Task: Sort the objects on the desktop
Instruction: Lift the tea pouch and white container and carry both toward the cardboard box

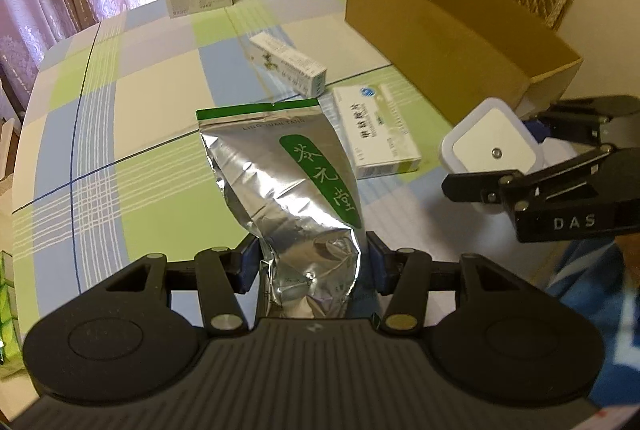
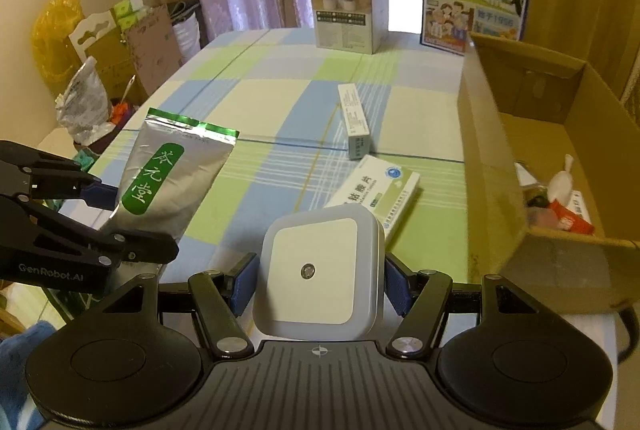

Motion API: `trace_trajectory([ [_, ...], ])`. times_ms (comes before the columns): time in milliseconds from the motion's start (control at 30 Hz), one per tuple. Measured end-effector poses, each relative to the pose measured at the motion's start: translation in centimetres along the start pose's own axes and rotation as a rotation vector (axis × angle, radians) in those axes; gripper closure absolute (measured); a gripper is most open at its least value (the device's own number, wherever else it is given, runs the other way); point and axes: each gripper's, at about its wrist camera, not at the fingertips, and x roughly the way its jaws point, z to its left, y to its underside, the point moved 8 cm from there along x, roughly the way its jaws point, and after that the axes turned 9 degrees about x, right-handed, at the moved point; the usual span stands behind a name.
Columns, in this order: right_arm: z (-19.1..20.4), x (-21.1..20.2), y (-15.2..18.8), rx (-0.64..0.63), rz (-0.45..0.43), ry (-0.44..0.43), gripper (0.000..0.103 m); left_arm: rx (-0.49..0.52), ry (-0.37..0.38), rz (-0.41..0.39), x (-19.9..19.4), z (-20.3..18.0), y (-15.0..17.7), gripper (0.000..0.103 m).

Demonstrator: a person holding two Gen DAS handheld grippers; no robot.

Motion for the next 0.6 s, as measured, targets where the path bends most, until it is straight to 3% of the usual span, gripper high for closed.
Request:
trace_trajectory([
  [600, -2.6, -5.6, 0.7, 0.049, -0.063, 0.020, 0.041, -0.064, 0.057, -0.076, -3.5, -3.9, -0.6, 0.055],
])
